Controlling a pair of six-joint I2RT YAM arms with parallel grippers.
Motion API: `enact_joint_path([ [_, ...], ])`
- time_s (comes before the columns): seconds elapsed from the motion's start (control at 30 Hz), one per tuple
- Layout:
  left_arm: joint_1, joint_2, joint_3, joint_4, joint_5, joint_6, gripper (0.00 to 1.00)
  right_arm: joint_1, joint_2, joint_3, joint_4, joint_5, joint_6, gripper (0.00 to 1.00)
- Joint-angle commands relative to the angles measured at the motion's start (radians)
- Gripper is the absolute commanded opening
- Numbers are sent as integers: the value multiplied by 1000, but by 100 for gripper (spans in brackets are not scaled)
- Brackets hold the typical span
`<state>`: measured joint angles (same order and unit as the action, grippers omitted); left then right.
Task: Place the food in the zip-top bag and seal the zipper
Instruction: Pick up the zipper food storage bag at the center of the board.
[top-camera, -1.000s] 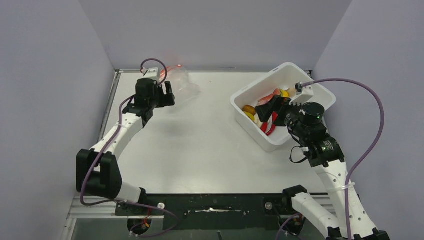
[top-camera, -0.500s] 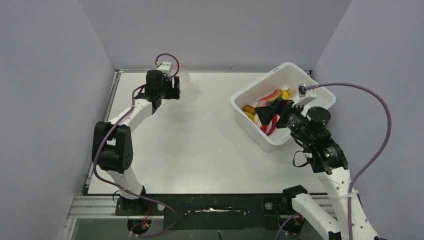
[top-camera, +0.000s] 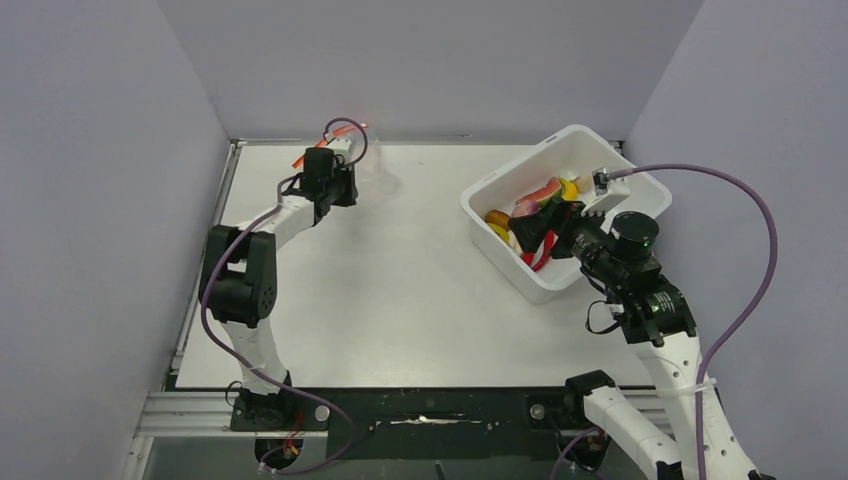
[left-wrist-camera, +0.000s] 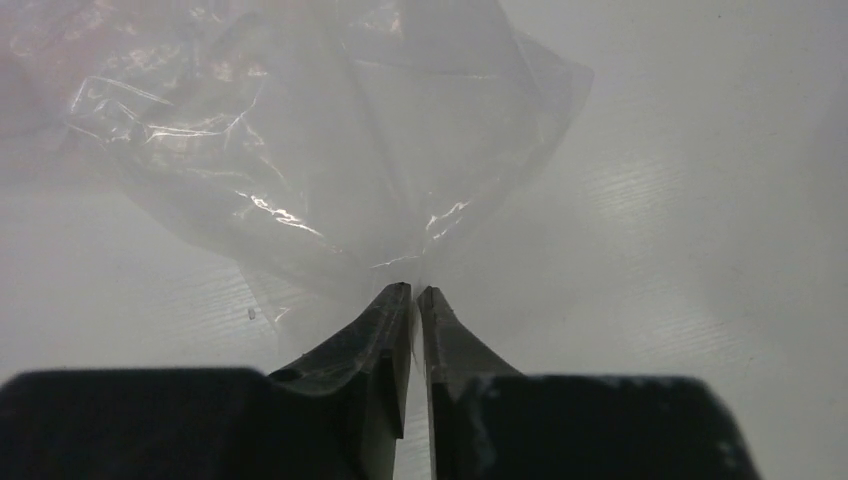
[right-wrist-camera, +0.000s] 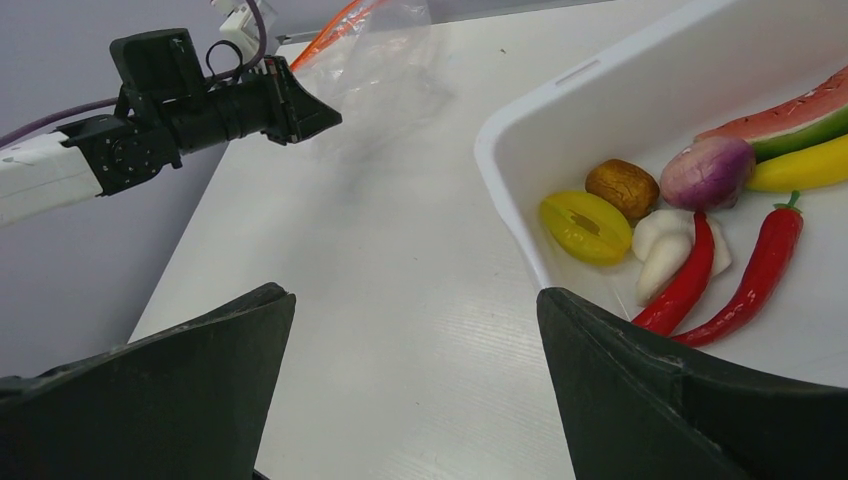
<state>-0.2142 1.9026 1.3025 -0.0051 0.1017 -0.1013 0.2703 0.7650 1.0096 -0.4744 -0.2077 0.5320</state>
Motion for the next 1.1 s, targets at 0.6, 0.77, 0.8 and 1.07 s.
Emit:
enact_joint_path([
  [0.6,-24,-490,-220,-122,250,-338,0,10,52,44,-25,-54,44,100],
  [0.77,-27,-628,-358,-10,358,-504,0,29,103,32,9,-102,105,96],
  [0.8,-29,-651,-382,13,374,-535,0,42,119,35,19,-107,114,95],
  [1.07,-28,-789,-481,153,416,-777,0,267,229,85,86,97,138,91],
])
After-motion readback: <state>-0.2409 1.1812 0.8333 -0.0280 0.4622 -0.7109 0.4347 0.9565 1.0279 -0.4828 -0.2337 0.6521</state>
